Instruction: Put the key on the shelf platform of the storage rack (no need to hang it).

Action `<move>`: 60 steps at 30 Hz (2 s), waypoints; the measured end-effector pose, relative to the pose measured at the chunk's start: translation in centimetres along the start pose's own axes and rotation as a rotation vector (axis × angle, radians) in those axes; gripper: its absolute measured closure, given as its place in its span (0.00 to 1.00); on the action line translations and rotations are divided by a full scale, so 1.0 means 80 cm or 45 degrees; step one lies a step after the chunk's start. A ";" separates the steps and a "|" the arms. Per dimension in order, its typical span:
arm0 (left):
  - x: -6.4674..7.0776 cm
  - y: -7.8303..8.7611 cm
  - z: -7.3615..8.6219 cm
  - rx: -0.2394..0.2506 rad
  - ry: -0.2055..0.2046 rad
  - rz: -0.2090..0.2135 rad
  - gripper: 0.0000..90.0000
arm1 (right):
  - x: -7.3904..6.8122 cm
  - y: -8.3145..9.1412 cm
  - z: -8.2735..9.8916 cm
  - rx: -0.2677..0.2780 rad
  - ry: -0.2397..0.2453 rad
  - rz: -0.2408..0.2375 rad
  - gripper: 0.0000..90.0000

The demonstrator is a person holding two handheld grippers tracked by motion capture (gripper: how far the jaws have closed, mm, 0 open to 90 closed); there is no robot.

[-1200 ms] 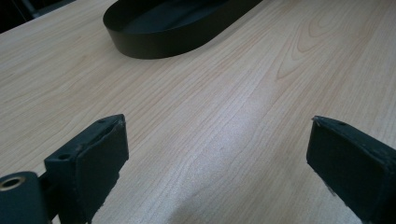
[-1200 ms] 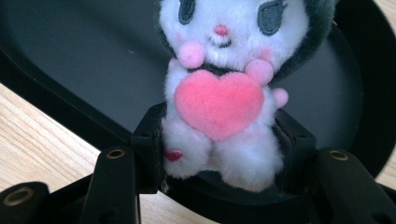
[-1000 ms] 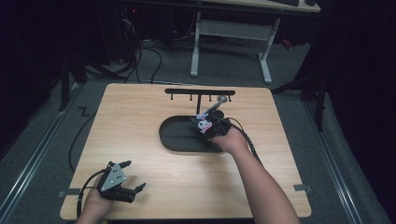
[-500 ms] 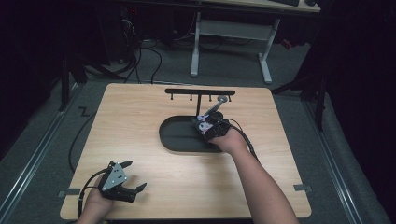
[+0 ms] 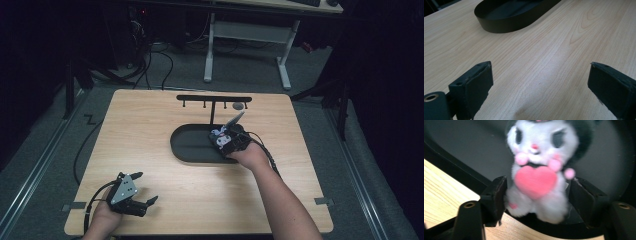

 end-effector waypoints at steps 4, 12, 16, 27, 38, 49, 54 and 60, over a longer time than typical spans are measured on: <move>0.000 0.000 0.000 0.001 0.001 -0.001 0.07 | 0.000 0.009 0.000 0.035 -0.010 0.005 0.32; 0.000 0.000 0.000 -0.005 -0.003 0.002 0.07 | -0.003 0.028 0.005 0.089 0.001 0.015 0.32; 0.001 0.000 0.000 -0.013 -0.006 0.004 0.07 | -0.005 0.035 0.009 0.104 0.013 0.017 0.32; -0.002 -0.001 0.002 -0.021 0.017 -0.014 0.07 | -0.004 0.044 0.028 0.159 0.049 0.022 0.32; -0.003 -0.003 0.002 -0.030 0.029 -0.017 0.07 | -0.007 0.051 0.059 0.236 0.080 0.033 0.29; -0.005 -0.001 0.002 -0.050 0.055 -0.045 0.09 | 0.003 0.055 0.103 0.364 0.054 0.058 0.25; -0.008 -0.002 0.002 -0.049 0.084 -0.065 0.13 | 0.012 0.058 0.133 0.463 0.024 0.060 0.24; -0.008 -0.002 0.002 -0.052 0.086 -0.078 0.12 | 0.020 0.056 0.174 0.579 0.014 0.068 0.23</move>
Point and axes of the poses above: each handheld gripper's, and its own axes: y roughly backward along the jaws, z roughly out of its underside, x roughly to its right, the point moved 1 cm from there along -y, roughly forward along the jaws, and after that the axes turned 1 degree about -y, right-handed, at the moved point
